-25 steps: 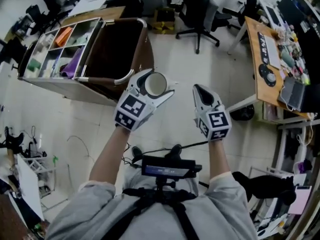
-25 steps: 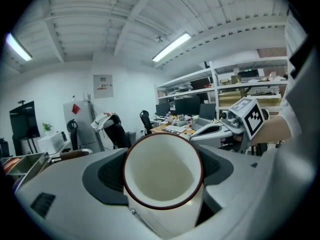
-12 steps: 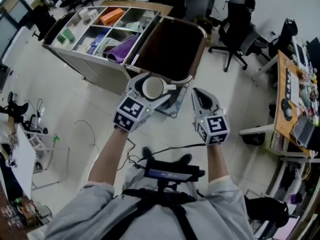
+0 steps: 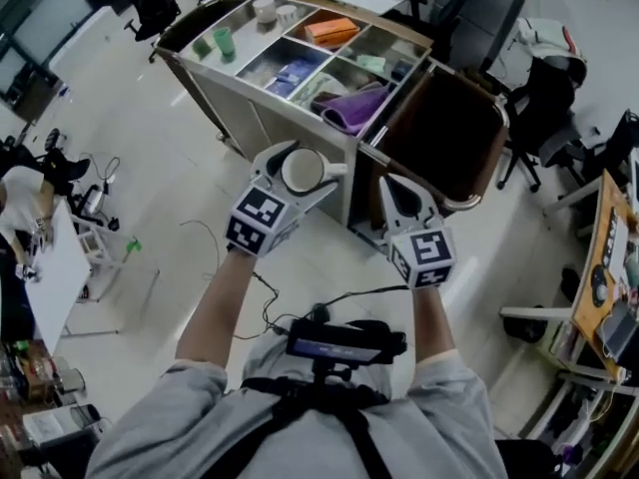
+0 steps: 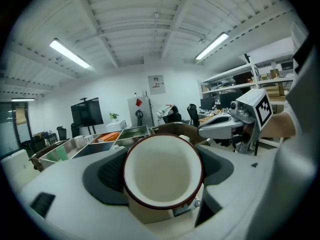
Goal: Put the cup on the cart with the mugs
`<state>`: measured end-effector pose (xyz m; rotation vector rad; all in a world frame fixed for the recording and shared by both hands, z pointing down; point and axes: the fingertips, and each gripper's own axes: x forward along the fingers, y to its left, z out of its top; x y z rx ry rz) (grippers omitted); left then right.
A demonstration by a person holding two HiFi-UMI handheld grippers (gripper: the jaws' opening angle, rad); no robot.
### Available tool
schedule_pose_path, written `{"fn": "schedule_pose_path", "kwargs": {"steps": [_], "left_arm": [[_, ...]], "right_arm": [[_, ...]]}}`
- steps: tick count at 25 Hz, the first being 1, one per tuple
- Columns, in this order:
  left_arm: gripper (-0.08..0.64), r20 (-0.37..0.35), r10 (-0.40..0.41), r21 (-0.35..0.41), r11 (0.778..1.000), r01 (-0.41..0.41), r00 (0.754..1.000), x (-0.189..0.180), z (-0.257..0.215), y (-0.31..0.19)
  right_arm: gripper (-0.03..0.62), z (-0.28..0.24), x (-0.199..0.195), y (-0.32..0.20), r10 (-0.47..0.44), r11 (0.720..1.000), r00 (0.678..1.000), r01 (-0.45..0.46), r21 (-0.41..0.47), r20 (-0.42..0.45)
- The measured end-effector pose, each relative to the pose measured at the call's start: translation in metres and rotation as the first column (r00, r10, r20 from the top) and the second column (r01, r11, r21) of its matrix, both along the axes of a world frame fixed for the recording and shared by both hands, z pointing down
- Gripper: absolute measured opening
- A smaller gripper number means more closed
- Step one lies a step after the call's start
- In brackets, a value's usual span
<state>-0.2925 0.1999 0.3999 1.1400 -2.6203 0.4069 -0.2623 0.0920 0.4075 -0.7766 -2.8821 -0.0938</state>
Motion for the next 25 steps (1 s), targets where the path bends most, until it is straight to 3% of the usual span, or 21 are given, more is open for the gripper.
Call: {"fn": "schedule_pose_path", "kwargs": {"steps": [9, 19, 25], "left_arm": [[0.413, -0.011, -0.161, 0.031, 0.986, 0.161, 0.987, -0.042, -0.002, 0.106], [0.413, -0.031, -0.296, 0.041, 0.954, 0.298, 0.955, -0.122, -0.005, 0.167], [0.412, 0.003, -0.338, 0.025, 0.941, 0.338, 0.941, -0.187, -0.027, 0.189]], "right_arm": [[0.002, -0.005, -0.046, 0.117, -0.192, 0.980, 0.981, 0.192, 0.040, -0.012], [0.002, -0.016, -0.123, 0.189, -0.355, 0.934, 0.935, 0.354, 0.051, 0.008], [0.002, -0.026, -0.172, 0.203, -0.403, 0.913, 0.915, 0.400, 0.077, 0.029]]}}
